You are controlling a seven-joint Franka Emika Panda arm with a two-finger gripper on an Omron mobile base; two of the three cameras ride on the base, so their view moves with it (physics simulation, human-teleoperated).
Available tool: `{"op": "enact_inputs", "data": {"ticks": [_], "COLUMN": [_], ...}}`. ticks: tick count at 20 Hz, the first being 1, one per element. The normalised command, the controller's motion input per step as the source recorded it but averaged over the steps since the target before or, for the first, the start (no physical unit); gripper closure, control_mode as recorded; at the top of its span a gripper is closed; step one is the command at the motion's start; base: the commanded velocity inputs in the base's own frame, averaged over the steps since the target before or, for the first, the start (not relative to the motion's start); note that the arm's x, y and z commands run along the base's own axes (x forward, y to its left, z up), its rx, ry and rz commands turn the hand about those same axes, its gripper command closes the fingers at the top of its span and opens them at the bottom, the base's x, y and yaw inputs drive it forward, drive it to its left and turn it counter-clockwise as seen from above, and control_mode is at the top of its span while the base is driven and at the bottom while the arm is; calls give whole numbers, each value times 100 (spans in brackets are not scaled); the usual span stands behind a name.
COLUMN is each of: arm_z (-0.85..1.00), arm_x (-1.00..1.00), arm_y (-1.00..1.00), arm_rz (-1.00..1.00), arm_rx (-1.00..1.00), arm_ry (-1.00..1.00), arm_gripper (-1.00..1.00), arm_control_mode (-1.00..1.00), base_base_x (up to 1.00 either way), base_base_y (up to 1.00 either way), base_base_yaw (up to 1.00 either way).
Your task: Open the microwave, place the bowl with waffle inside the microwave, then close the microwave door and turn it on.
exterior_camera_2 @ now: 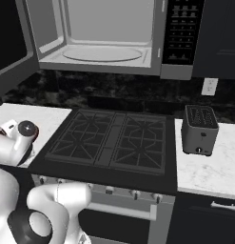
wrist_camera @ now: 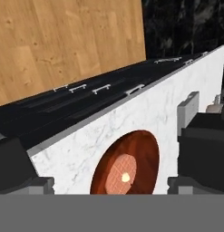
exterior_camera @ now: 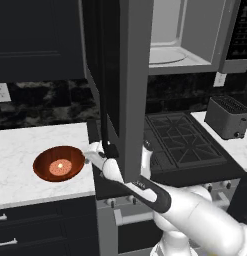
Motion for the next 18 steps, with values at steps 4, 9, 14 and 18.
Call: {"op": "enact_inputs", "data": {"ticks": [4, 9, 14, 18], "arm_z": [-11, -17, -24, -33], "arm_x": [23, 34, 37, 39], "arm_y": [28, 22, 11, 1], "arm_rz": [0, 0, 0, 0], "arm_rx": [-1, -3, -2, -2], "arm_ry": [7, 4, 0, 0], "arm_gripper": [-100, -100, -100, -100], "arm_control_mode": [-100, -100, -100, -100], "base_base_x": [0, 0, 0, 0], "base_base_y": [0, 0, 0, 0], "base_base_yaw": [0, 0, 0, 0]}}
